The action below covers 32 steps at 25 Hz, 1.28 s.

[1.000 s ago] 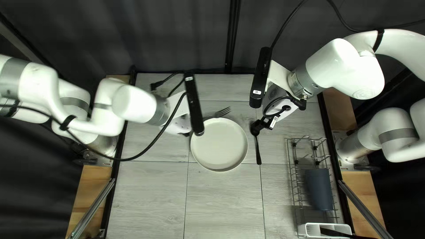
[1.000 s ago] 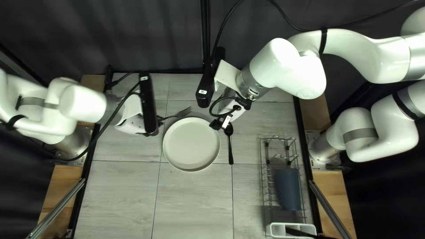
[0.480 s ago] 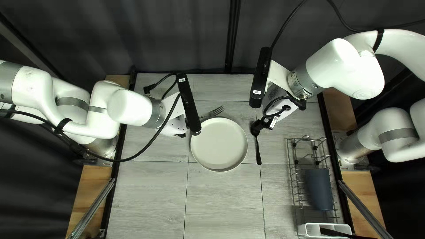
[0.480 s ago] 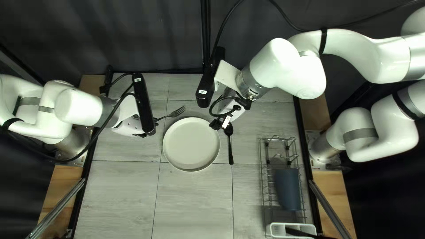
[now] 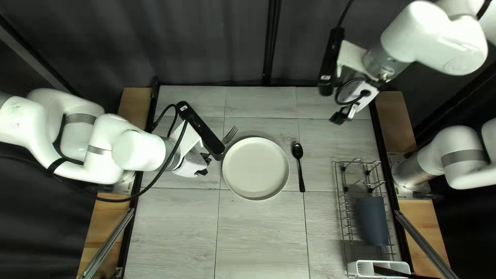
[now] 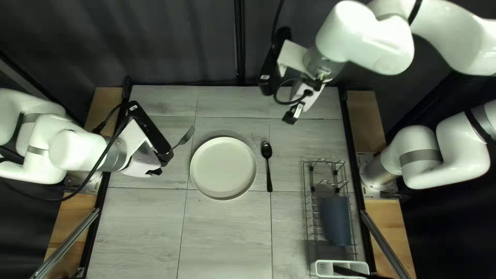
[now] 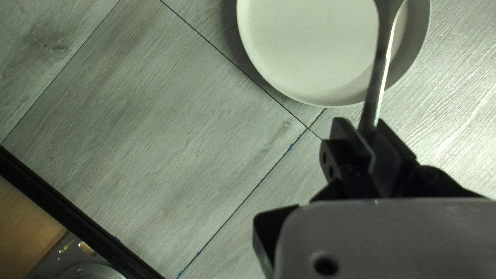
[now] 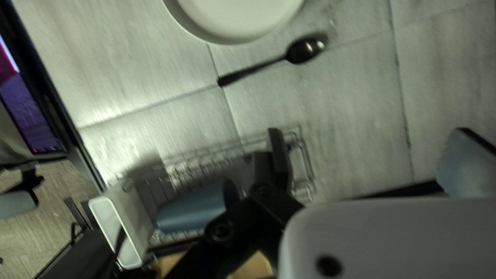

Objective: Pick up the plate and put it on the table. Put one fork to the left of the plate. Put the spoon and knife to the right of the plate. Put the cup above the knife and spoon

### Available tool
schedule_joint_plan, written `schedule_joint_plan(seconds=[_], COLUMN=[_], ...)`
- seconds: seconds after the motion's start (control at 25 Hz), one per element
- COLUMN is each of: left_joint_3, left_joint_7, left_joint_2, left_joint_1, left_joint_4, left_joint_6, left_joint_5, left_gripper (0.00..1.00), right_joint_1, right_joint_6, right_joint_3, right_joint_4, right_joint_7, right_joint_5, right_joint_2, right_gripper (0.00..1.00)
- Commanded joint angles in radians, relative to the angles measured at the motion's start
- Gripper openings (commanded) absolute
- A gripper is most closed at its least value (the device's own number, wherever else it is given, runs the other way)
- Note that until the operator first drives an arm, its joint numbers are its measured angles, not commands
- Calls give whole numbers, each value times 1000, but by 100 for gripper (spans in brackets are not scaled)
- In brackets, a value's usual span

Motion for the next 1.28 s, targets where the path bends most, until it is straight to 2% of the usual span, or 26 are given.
schedule_joint_plan(seconds=[0.04, 0.2, 0.48, 0.64, 0.92, 1.12, 1.28], left_joint_3=[2, -53, -46, -96, -99, -125, -148], left_joint_7=[-66, -306, -315, -484, -497, -590, -672], left_joint_2=[30, 123, 131, 222, 226, 380, 440], left_joint_1=[25, 78, 84, 106, 108, 177, 198], left_joint_4=[-7, 19, 21, -18, -19, -93, -90], left_joint_6=[-5, 32, 36, -39, -41, -209, -222], left_joint_5=[-35, -105, -115, -178, -180, -147, -127], left_gripper=[0, 0, 0, 0, 0, 0, 0], right_joint_1=[0, 0, 0, 0, 0, 0, 0], right_joint_6=[4, 4, 4, 4, 4, 4, 4], right_joint_3=[-1, -1, -1, -1, -1, -1, -1], right_joint_4=[1, 1, 1, 1, 1, 1, 1], right_joint_7=[-2, -2, -2, -2, -2, -2, -2], right_joint_5=[-1, -1, -1, -1, -1, -1, -1], right_joint_2=[-1, -1, -1, -1, -1, -1, -1], right_gripper=[100, 100, 100, 100, 100, 100, 100])
